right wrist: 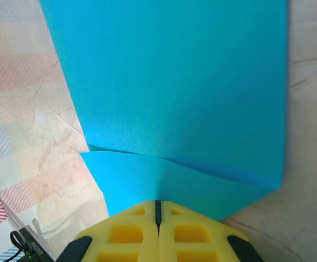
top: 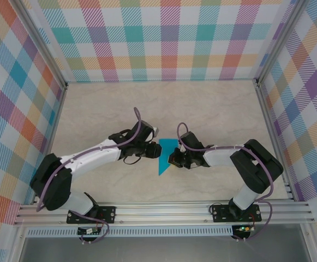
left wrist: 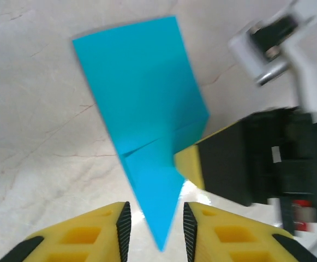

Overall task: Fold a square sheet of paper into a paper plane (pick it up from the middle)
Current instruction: Third fold the triangle at the center of the table.

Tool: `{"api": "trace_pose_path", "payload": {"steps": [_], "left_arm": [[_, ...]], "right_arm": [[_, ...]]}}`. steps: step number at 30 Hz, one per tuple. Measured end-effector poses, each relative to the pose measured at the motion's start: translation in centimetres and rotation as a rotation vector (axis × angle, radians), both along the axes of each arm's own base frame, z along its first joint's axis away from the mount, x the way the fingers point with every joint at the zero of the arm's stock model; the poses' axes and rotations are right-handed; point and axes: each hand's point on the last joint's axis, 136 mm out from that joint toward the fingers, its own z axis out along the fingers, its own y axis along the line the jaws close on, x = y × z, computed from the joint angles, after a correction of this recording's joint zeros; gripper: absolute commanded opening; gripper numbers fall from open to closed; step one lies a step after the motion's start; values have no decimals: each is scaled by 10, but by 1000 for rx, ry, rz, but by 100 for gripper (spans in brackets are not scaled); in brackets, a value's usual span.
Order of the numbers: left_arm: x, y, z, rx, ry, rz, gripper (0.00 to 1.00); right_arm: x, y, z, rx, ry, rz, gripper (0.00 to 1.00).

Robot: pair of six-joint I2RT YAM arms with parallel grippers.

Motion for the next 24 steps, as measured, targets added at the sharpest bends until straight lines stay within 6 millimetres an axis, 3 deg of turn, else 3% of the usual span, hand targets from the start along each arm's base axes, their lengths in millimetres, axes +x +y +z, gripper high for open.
{"api": "trace_pose_path", "payload": {"steps": [4,14,24], "left_arm": [[-10,-7,-7,-90,65,32,19],[-24,-25,-76,-127,279,89,13],[-28,-27,-99,-94,306,93,10]], "right_arm": [[0,0,0,-1,1,0,4],[0,0,0,0,1,0,4],[0,1,2,4,-13,27,4]]}}
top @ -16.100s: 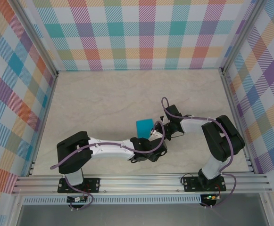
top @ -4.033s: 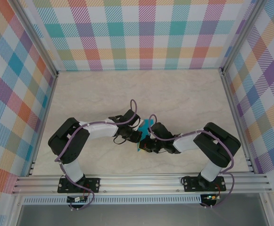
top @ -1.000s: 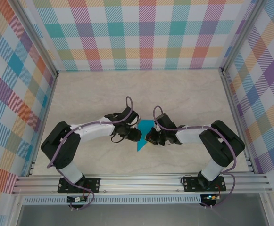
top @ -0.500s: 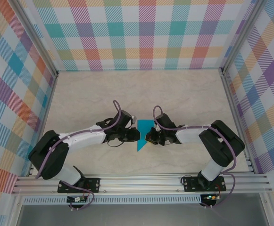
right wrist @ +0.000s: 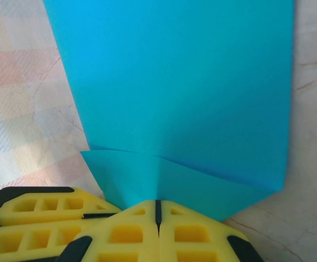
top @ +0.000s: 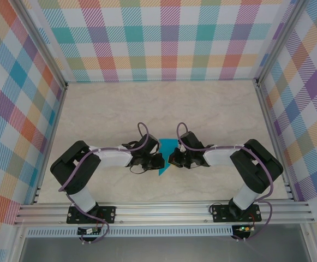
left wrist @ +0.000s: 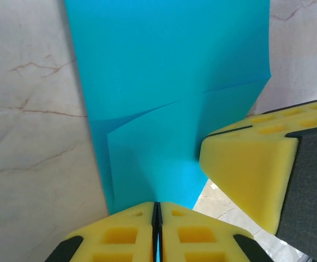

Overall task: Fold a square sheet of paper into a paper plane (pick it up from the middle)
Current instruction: Third fold the triangle at the center of the table.

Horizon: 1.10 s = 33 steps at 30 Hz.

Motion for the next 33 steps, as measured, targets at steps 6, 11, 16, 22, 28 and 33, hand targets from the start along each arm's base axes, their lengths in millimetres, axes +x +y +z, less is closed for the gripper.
{"api": "trace_pose_path", "payload": {"steps": [6,11,16,22,28,33], "left_arm": [[0,0,-1,12,-14,-1,9],[0,0,-1,14,-17,-7,7],[1,1,-1,21,-24,-12,7],[1,1,-1,29,-34,-19,7],[1,2,-1,45,-43,-18,6],[1,2,-1,46,-43,-19,6]], "right_arm": [[5,-7,6,11,-11,4,7],[17,-13,15,41,-35,-12,6],[20,-15,13,48,-29,-15,5],[20,-21,-1,14,-6,-24,4],[21,-24,1,25,11,-30,6],[28,-28,10,34,9,-46,6]]}}
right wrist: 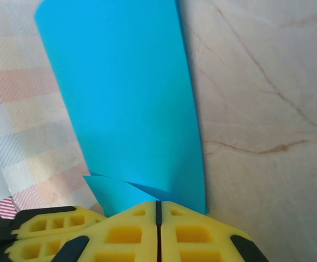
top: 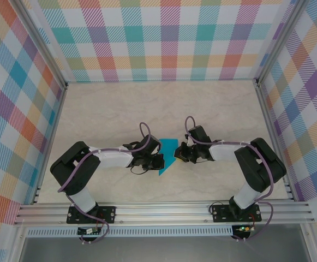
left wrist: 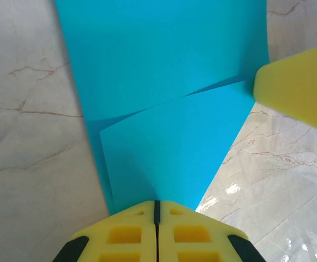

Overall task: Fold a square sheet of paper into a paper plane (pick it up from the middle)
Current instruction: Third fold the triangle at the center of the table.

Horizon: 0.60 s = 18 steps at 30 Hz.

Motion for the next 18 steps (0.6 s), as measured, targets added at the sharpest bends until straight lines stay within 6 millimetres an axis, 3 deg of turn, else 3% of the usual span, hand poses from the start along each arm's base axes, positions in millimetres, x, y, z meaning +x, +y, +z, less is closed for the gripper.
{"api": "trace_pose_path", "payload": {"steps": [3,7,18], "left_arm": [[0,0,0,0,0,0,6],[0,0,0,1,0,0,6],[1,1,1,3,-8,1,6]], "right_arm": [[5,0,2,6,-4,-6,4],[4,0,-11,2,24,-5,3],[10,-6,-9,18,23,-26,5]]}}
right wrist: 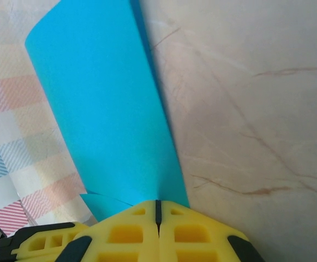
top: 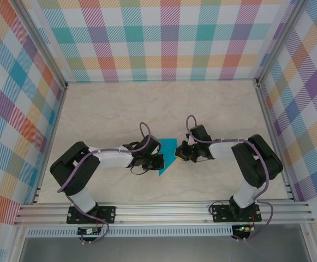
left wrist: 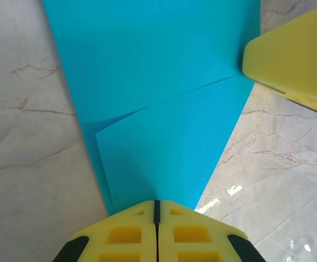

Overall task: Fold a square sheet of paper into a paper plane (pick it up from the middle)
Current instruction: Third fold the triangle at the center of the table.

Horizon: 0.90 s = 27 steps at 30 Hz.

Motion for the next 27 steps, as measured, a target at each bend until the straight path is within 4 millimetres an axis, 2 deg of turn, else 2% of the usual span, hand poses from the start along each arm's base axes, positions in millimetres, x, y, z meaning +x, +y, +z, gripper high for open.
{"api": "trace_pose_path", "payload": {"steps": [6,14,16,18,22,27], "left_arm": [[0,0,0,1,0,0,6],[0,1,0,4,-2,2,6],[0,1,0,4,-3,2,6],[0,2,0,8,-3,4,6],[0,4,0,16,-2,7,7],[0,4,0,18,-1,8,7]], "right_arm": [[6,-12,0,-20,-2,-35,4],[4,-13,0,-23,0,-36,5],[2,-14,6,-24,-2,-37,7],[3,-14,19,-8,-31,-37,9],[3,-5,43,41,-86,-12,9],[-13,21,41,86,-70,67,8]]}}
